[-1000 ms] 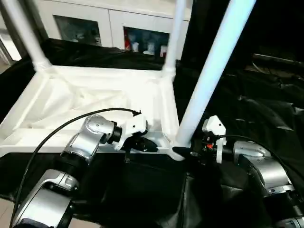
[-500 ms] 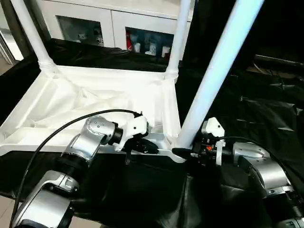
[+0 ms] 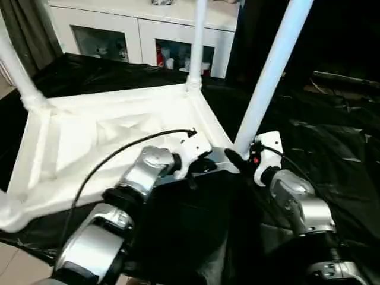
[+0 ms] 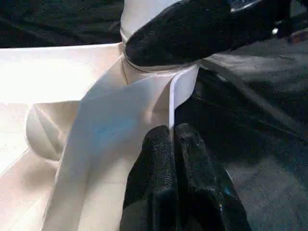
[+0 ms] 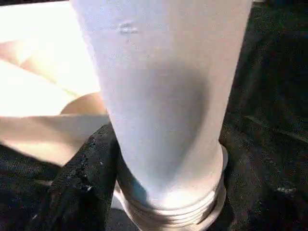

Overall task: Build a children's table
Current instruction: Rotate leg to tighten

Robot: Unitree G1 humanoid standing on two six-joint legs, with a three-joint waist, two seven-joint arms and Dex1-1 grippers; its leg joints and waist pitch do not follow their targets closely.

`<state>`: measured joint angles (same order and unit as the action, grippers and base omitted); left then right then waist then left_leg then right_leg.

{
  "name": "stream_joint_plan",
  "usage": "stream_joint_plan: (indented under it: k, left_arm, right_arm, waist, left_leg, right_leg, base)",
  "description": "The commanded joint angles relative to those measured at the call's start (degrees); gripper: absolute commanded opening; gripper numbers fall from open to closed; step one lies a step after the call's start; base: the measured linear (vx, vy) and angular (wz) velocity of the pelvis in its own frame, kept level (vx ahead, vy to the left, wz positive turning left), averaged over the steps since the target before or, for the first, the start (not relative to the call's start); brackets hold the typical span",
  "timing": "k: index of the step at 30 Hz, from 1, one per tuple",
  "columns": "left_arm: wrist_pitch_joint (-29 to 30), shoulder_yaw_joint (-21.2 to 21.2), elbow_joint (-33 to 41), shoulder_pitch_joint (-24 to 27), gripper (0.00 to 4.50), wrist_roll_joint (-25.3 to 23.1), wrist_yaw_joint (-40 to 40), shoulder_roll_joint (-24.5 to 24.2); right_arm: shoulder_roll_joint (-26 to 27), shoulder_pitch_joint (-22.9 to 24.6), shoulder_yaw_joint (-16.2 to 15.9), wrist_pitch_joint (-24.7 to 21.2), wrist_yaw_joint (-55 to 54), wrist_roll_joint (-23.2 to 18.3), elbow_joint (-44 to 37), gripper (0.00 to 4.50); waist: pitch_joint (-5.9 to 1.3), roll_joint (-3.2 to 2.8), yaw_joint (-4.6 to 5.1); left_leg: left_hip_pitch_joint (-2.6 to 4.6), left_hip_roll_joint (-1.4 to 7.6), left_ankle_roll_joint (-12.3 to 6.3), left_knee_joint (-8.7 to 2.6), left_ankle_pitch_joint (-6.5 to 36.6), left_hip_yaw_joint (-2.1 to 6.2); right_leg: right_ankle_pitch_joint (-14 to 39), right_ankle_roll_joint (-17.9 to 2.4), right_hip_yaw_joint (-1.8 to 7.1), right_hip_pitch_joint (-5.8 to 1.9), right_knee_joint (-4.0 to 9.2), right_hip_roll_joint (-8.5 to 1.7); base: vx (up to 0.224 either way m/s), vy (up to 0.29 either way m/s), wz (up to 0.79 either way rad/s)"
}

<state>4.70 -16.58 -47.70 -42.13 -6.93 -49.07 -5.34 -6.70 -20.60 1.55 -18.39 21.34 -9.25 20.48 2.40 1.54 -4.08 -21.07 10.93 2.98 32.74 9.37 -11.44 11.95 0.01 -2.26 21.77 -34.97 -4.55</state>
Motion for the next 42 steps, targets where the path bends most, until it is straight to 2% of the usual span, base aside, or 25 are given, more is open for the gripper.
stream_joint_plan:
  k: [1, 2, 4, 5, 7, 8, 10, 14, 15, 16, 18, 20, 21, 23, 25, 29, 30, 34, 37, 42]
  left_arm:
    - [0.0, -1.61, 0.15, -0.86, 0.0, 0.44, 1.62, 4.29]
    - [-0.39, -1.72, -0.31, -1.0, 0.0, 0.3, 1.52, 4.89]
    - [-1.4, -1.79, -1.5, -1.32, 0.0, -0.1, 1.85, 4.7]
    - [-1.77, -1.84, -1.77, -1.37, 0.0, -0.24, 1.87, 4.39]
    - [-2.12, -1.41, -1.59, -1.19, 0.0, -0.2, 1.15, 3.34]
    - [-2.69, -1.28, -1.12, -0.86, 0.0, -0.07, -0.06, 2.32]
    - [-2.96, -1.25, -0.76, -0.61, 0.0, 0.01, -0.83, 1.73]
    - [-6.32, -0.97, 2.07, 1.01, 0.0, 1.89, -8.5, -1.91]
    - [-6.72, -0.68, 3.29, 1.67, 0.0, 3.42, -12.56, -3.18]
    - [-6.64, -0.7, 3.5, 1.81, 0.0, 3.56, -13.17, -3.47]
    - [-6.36, -1.11, 5.18, 2.94, 0.0, 4.38, -17.6, -5.77]
    - [-7.0, -1.46, 6.61, 4.04, 0.0, 5.19, -21.53, -7.78]
    - [-6.89, -1.46, 6.99, 4.32, 0.0, 5.52, -22.54, -8.25]
    - [-6.55, -1.4, 7.78, 4.89, 0.0, 6.25, -24.68, -9.22]
    - [-6.26, -0.83, 7.84, 5.26, 0.0, 7.01, -26.41, -10.11]
    - [-5.78, -0.18, 8.59, 5.71, 0.0, 7.92, -27.71, -10.9]
    - [-5.69, -0.16, 8.79, 5.74, 0.0, 7.98, -27.59, -10.91]
    - [-5.72, -0.05, 9.44, 5.95, 0.0, 8.0, -27.58, -11.15]
    - [-6.08, 0.21, 9.26, 6.01, 0.0, 7.7, -27.56, -11.29]
    - [-6.47, 0.6, 8.61, 5.88, 0.0, 7.44, -26.42, -11.08]
  right_arm:
    - [3.26, 0.38, -4.74, -2.58, 0.87, 0.54, 1.48, 2.72]
    - [3.87, 0.25, -5.54, -1.57, 0.46, 1.69, 1.43, 2.72]
    - [3.88, 0.15, -5.86, -0.44, 1.02, 1.66, 1.14, 2.72]
    - [3.76, 0.14, -5.68, -0.42, 1.46, 1.15, 0.91, 3.07]
    - [2.79, 0.18, -5.88, -0.39, 3.5, 0.76, 0.29, 3.42]
    - [1.7, 0.36, -6.38, -0.26, 5.48, 0.65, -0.42, 3.44]
    - [1.01, 0.57, -6.69, -0.19, 6.71, 0.57, -0.93, 3.51]
    - [-5.35, 2.43, -8.4, 1.31, 16.85, -0.19, -4.39, 3.51]
    - [-8.04, 3.05, -8.7, 1.88, 20.73, -0.76, -5.55, 3.51]
    - [-8.46, 3.14, -8.62, 1.93, 21.45, -1.01, -5.73, 3.51]
    - [-11.47, 3.83, -8.23, 2.08, 26.55, -2.73, -7.27, 3.51]
    - [-13.9, 4.48, -8.4, 1.66, 30.82, -4.11, -9.0, 3.51]
    - [-14.6, 4.68, -8.66, 1.56, 32.04, -4.37, -9.5, 3.51]
    - [-16.14, 5.11, -9.3, 1.35, 34.73, -4.84, -10.57, 3.51]
    - [-17.67, 5.34, -9.76, 1.24, 37.77, -5.55, -11.28, 3.51]
    - [-18.8, 5.13, -10.43, 2.1, 40.34, -5.2, -10.56, 3.51]
    - [-18.65, 5.07, -10.42, 2.1, 40.39, -5.32, -10.4, 3.51]
    - [-18.3, 5.04, -10.81, 2.0, 40.62, -5.69, -10.24, 3.13]
    - [-17.69, 5.18, -11.29, 2.01, 40.44, -5.52, -10.06, 2.84]
    - [-17.33, 5.63, -11.3, 1.21, 40.2, -5.55, -10.69, 2.73]
  waist:
    - [-2.79, 0.05, 0.34]
    - [-2.82, -0.29, 0.38]
    - [-2.76, -0.14, 0.47]
    - [-2.76, -0.12, 0.46]
    - [-2.74, -0.12, 0.48]
    - [-2.77, 0.04, 0.41]
    - [-2.73, -0.06, 0.38]
    - [-2.87, 0.04, 0.32]
    - [-3.01, 0.21, 0.41]
    - [-3.05, 0.12, 0.37]
    - [-3.27, 0.31, 0.6]
    - [-3.3, 0.2, 0.45]
    - [-3.25, 0.24, 0.5]
    - [-3.16, 0.21, 0.48]
    - [-2.98, 0.21, 0.46]
    - [-2.8, 0.18, 0.32]
    - [-2.79, 0.42, 0.38]
    - [-2.91, 0.34, 0.39]
    - [-3.03, 0.44, 0.38]
    - [-3.01, 0.44, 0.39]
  left_leg:
    - [1.09, 2.31, 0.62, -3.93, 16.79, 1.37]
    - [1.13, 2.32, 0.61, -3.94, 16.81, 1.41]
    - [1.16, 2.27, 0.74, -4.03, 17.68, 1.42]
    - [1.2, 2.29, 0.65, -4.05, 18.25, 1.46]
    - [1.19, 2.34, 0.66, -4.12, 18.78, 1.49]
    - [1.15, 2.34, 0.47, -4.1, 18.81, 1.51]
    - [0.99, 2.34, 0.23, -4.1, 18.17, 1.48]
    - [0.62, 2.34, -0.94, -3.96, 15.55, 1.43]
    - [0.47, 2.35, -1.91, -3.7, 13.95, 1.32]
    - [0.44, 2.42, -2.25, -3.65, 13.37, 1.34]
    - [0.42, 2.34, -3.59, -3.3, 11.12, 1.09]
    - [0.35, 2.45, -4.63, -3.17, 9.7, 1.08]
    - [0.4, 2.53, -5.14, -3.12, 9.62, 1.02]
    - [0.51, 2.56, -5.36, -3.16, 9.89, 0.97]
    - [0.63, 2.65, -4.77, -3.29, 11.46, 0.92]
    - [0.8, 2.79, -2.72, -3.55, 14.3, 1.0]
    - [0.76, 2.79, -2.46, -3.6, 14.68, 1.05]
    - [0.71, 2.72, -2.49, -3.52, 13.42, 1.09]
    - [0.64, 2.62, -3.24, -3.34, 11.7, 0.98]
    - [0.64, 2.59, -3.24, -3.3, 12.01, 0.98]
  right_leg:
    - [15.42, -9.31, 2.27, -1.19, 5.49, -3.7]
    - [15.27, -9.19, 2.29, -1.11, 5.42, -3.67]
    - [15.96, -8.92, 2.24, -1.09, 5.61, -3.61]
    - [16.67, -8.78, 2.26, -1.05, 5.67, -3.65]
    - [17.36, -8.7, 2.26, -1.03, 5.76, -3.69]
    - [17.44, -8.63, 2.24, -1.08, 5.74, -3.7]
    - [16.94, -8.6, 2.28, -1.13, 5.72, -3.76]
    - [12.95, -9.17, 2.26, -1.62, 5.36, -3.8]
    - [9.47, -10.08, 2.22, -1.86, 4.91, -3.66]
    - [8.26, -10.49, 2.21, -1.99, 4.76, -3.71]
    - [4.07, -12.4, 2.15, -1.99, 4.2, -3.58]
    - [1.42, -13.45, 2.15, -2.23, 3.93, -3.66]
    - [0.78, -13.92, 2.11, -2.11, 3.84, -3.58]
    - [1.47, -14.25, 2.03, -2.1, 3.87, -3.5]
    - [4.79, -14.15, 1.97, -1.88, 4.2, -3.52]
    - [10.26, -13.31, 2.08, -1.63, 4.57, -3.69]
    - [11.07, -13.01, 2.08, -1.62, 4.63, -3.73]
    - [9.99, -12.79, 2.14, -1.65, 4.49, -3.75]
    - [7.03, -13.29, 2.08, -1.75, 4.22, -3.65]
    - [8.26, -13.07, 2.07, -1.77, 4.29, -3.65]
  base:
    - [0.0, 0.0, 0.0]
    - [0.0, 0.0, 0.0]
    - [0.0, 0.0, 0.0]
    - [0.0, 0.0, 0.0]
    - [0.0, 0.0, 0.0]
    - [0.0, 0.0, 0.0]
    - [0.0, 0.0, 0.0]
    - [0.0, 0.0, 0.0]
    - [0.0, 0.0, 0.0]
    - [0.0, 0.0, 0.0]
    - [0.0, 0.0, 0.0]
    - [0.0, 0.0, 0.0]
    - [0.0, 0.0, 0.0]
    - [0.0, 0.0, 0.0]
    - [0.0, 0.0, 0.0]
    - [0.0, 0.0, 0.0]
    - [0.0, 0.0, 0.0]
    - [0.0, 0.0, 0.0]
    - [0.0, 0.0, 0.0]
    - [0.0, 0.0, 0.0]
